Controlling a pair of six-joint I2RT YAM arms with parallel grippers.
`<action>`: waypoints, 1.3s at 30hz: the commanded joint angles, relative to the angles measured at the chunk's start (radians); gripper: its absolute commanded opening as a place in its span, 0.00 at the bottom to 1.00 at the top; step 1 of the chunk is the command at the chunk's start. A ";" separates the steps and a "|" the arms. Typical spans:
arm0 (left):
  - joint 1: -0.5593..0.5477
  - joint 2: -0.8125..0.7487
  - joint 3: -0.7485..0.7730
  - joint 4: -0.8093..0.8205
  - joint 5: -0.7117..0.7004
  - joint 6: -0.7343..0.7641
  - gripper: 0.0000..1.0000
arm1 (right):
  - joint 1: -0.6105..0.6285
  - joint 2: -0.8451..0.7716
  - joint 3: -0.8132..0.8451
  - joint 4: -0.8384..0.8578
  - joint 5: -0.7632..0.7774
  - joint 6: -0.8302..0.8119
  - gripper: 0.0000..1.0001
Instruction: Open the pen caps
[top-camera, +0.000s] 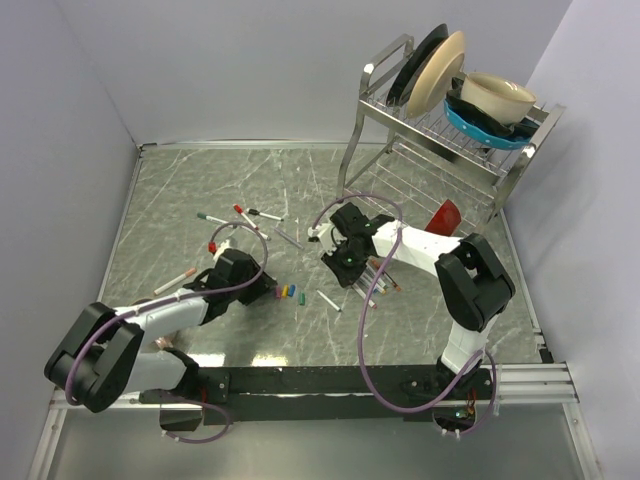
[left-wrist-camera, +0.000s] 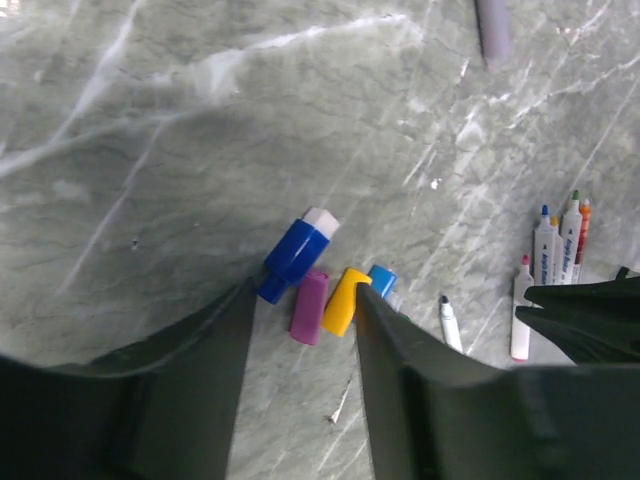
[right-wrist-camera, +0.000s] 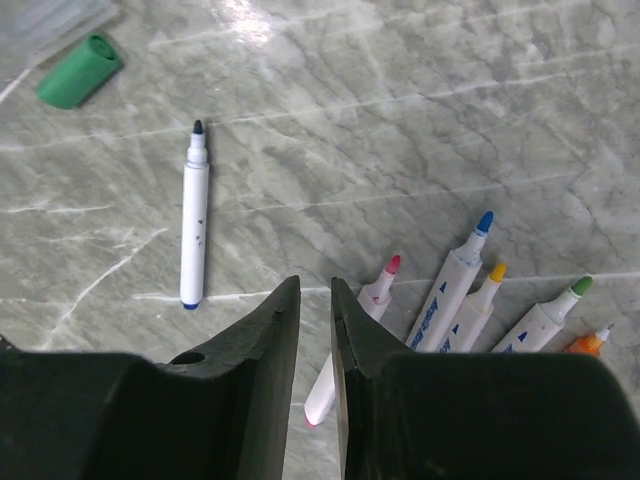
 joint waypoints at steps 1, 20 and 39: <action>0.001 -0.003 0.006 -0.052 0.012 0.031 0.55 | 0.006 -0.036 0.053 -0.034 -0.077 -0.053 0.28; 0.003 -0.699 0.032 -0.419 -0.310 0.001 0.99 | 0.196 0.023 0.006 0.083 0.125 0.030 0.65; 0.003 -0.784 0.046 -0.491 -0.346 -0.002 1.00 | 0.186 0.092 0.018 0.068 0.374 0.013 0.10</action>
